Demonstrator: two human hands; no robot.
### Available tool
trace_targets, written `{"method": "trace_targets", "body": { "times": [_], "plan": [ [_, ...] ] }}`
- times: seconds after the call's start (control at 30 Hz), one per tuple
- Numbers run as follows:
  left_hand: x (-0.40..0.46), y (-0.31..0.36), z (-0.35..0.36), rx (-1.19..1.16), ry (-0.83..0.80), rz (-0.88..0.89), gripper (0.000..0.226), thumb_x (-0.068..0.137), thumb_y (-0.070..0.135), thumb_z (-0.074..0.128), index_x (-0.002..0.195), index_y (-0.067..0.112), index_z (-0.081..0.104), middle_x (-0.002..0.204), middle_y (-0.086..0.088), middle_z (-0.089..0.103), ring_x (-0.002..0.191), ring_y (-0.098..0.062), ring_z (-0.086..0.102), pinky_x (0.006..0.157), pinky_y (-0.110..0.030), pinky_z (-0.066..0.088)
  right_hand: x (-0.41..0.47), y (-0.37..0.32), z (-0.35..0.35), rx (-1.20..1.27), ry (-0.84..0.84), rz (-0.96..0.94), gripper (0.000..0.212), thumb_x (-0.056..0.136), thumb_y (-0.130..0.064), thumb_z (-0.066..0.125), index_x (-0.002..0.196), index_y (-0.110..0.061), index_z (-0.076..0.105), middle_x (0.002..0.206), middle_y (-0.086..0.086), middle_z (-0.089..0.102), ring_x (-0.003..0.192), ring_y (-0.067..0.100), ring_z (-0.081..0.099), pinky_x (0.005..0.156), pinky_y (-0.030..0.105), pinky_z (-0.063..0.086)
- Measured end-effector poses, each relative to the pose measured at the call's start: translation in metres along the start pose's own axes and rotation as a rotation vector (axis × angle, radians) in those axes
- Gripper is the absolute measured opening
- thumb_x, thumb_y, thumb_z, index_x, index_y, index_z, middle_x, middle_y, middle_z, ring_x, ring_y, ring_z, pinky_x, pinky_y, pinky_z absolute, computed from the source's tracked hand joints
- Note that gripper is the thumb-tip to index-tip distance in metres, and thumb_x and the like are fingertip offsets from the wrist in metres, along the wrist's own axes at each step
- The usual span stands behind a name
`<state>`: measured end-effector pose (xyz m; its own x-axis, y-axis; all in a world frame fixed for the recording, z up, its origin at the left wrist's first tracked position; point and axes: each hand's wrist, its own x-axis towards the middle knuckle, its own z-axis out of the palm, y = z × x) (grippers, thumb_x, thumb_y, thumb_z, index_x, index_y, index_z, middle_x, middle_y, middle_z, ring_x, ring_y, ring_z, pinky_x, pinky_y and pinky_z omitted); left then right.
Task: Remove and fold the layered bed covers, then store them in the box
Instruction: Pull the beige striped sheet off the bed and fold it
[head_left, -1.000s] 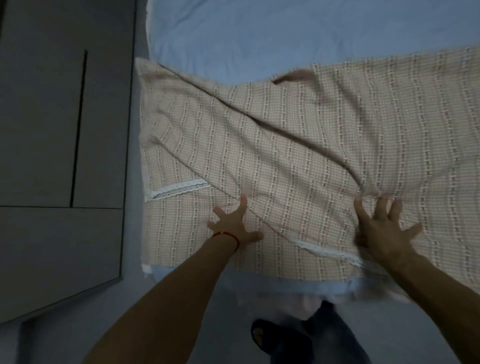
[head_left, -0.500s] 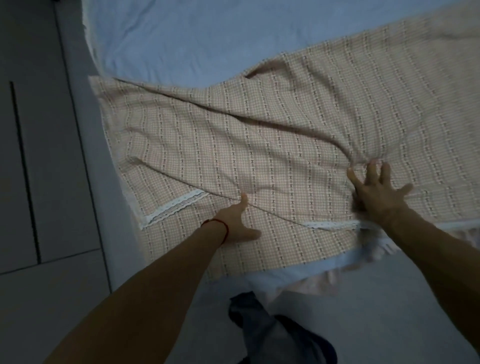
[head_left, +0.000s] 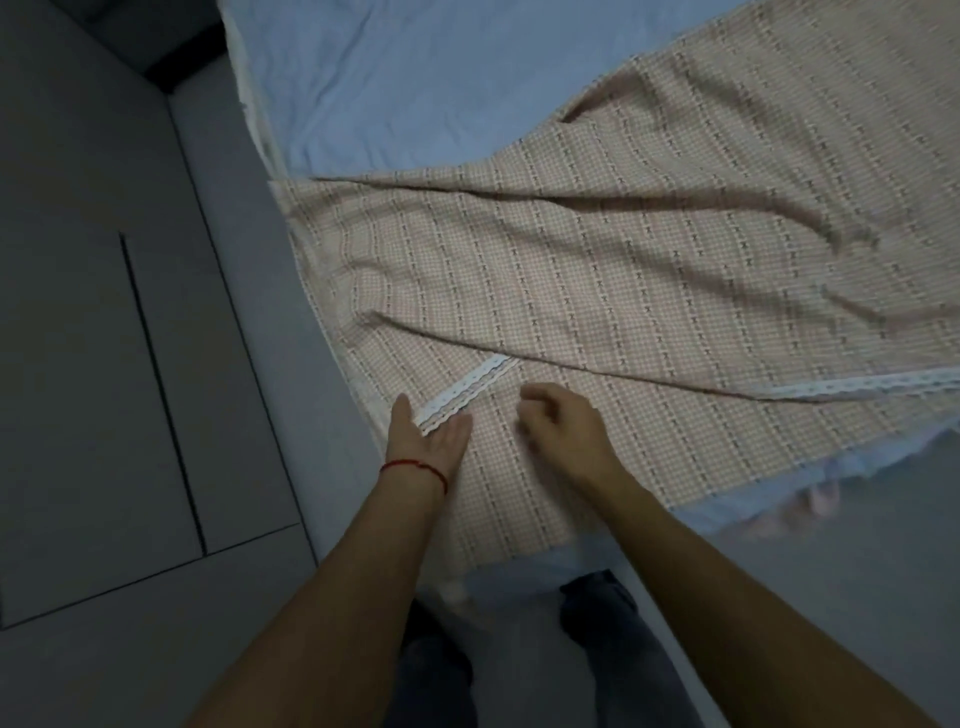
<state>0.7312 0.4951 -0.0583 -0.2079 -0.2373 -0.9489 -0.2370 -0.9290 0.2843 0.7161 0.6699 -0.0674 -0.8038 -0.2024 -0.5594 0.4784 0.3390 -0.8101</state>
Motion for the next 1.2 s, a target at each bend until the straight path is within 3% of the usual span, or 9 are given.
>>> {"method": "trace_targets", "body": {
  "times": [0.1, 0.23, 0.3, 0.47, 0.63, 0.87, 0.97, 1.07, 1.2],
  "plan": [
    [0.014, 0.019, -0.003, 0.081, -0.01, 0.027, 0.047, 0.107, 0.023, 0.045, 0.141, -0.01, 0.044, 0.148, -0.021, 0.048, 0.139, -0.03, 0.044, 0.093, -0.025, 0.053, 0.026, -0.014, 0.043, 0.482, 0.074, 0.273, 0.023, 0.096, -0.022, 0.065, 0.1, -0.001, 0.073, 0.085, 0.01, 0.074, 0.081, 0.023, 0.072, 0.073, 0.037, 0.062],
    [0.012, 0.027, -0.039, 0.131, -0.033, 0.002, 0.017, 0.103, 0.011, 0.052, 0.107, -0.003, 0.06, 0.123, -0.016, 0.062, 0.104, -0.027, 0.064, 0.093, -0.035, 0.049, 0.034, -0.02, 0.062, 0.653, 0.245, 0.325, 0.024, 0.096, -0.019, 0.067, 0.104, 0.003, 0.069, 0.093, 0.017, 0.075, 0.08, 0.024, 0.074, 0.075, 0.042, 0.064],
    [0.003, 0.028, -0.078, 0.155, -0.096, -0.039, 0.023, 0.1, 0.008, 0.057, 0.119, -0.005, 0.061, 0.119, -0.017, 0.066, 0.101, -0.029, 0.065, 0.098, -0.037, 0.051, 0.025, -0.017, 0.071, 0.723, 0.352, 0.32, 0.025, 0.093, -0.016, 0.069, 0.11, 0.002, 0.067, 0.101, 0.017, 0.075, 0.088, 0.029, 0.075, 0.079, 0.048, 0.063],
    [-0.002, 0.031, -0.168, 0.297, -0.117, -0.032, 0.039, 0.092, 0.004, 0.067, 0.131, -0.001, 0.06, 0.121, -0.022, 0.069, 0.113, -0.034, 0.066, 0.076, -0.038, 0.062, -0.034, -0.009, 0.097, 0.603, 0.607, 0.271, 0.021, 0.095, -0.014, 0.068, 0.115, -0.007, 0.069, 0.109, 0.006, 0.072, 0.095, 0.023, 0.069, 0.092, 0.037, 0.056],
    [-0.01, 0.033, -0.219, 0.511, -0.102, 0.037, 0.031, 0.089, -0.003, 0.068, 0.12, 0.003, 0.066, 0.113, -0.017, 0.073, 0.107, -0.034, 0.068, 0.078, -0.04, 0.062, -0.111, 0.016, 0.13, 0.534, 0.782, 0.213, 0.025, 0.098, -0.02, 0.065, 0.123, -0.017, 0.063, 0.116, -0.005, 0.068, 0.109, 0.019, 0.064, 0.101, 0.032, 0.05],
    [0.0, 0.047, -0.212, 0.965, -0.182, 0.1, 0.021, 0.088, 0.007, 0.074, 0.105, 0.015, 0.067, 0.105, -0.008, 0.073, 0.088, -0.021, 0.069, 0.065, -0.027, 0.061, -0.122, 0.063, 0.131, 0.54, 0.714, 0.239, 0.042, 0.099, -0.016, 0.063, 0.14, -0.019, 0.056, 0.128, -0.001, 0.066, 0.116, 0.02, 0.063, 0.106, 0.044, 0.05],
    [0.017, 0.065, -0.189, 0.978, -0.224, 0.092, 0.04, 0.084, 0.03, 0.081, 0.117, 0.011, 0.067, 0.112, -0.007, 0.074, 0.098, -0.022, 0.07, 0.082, -0.036, 0.061, -0.127, 0.067, 0.137, 0.592, 0.749, 0.205, 0.042, 0.097, -0.016, 0.065, 0.138, -0.018, 0.057, 0.126, -0.004, 0.068, 0.112, 0.013, 0.066, 0.1, 0.033, 0.054],
    [0.024, 0.073, -0.18, 1.108, -0.191, 0.106, 0.014, 0.089, 0.006, 0.071, 0.102, 0.008, 0.072, 0.111, -0.016, 0.074, 0.094, -0.026, 0.07, 0.083, -0.039, 0.059, -0.131, 0.072, 0.147, 0.707, 0.667, 0.3, 0.029, 0.096, -0.01, 0.067, 0.124, -0.009, 0.066, 0.119, 0.005, 0.072, 0.097, 0.016, 0.069, 0.094, 0.037, 0.057],
    [0.021, 0.074, -0.196, 1.228, -0.109, 0.178, 0.018, 0.088, -0.001, 0.059, 0.099, 0.006, 0.071, 0.102, -0.017, 0.073, 0.084, -0.027, 0.069, 0.071, -0.038, 0.062, -0.136, 0.07, 0.162, 0.745, 0.585, 0.277, 0.017, 0.095, -0.013, 0.068, 0.112, -0.009, 0.069, 0.112, 0.01, 0.075, 0.094, 0.022, 0.071, 0.087, 0.039, 0.058]
  ]
}}
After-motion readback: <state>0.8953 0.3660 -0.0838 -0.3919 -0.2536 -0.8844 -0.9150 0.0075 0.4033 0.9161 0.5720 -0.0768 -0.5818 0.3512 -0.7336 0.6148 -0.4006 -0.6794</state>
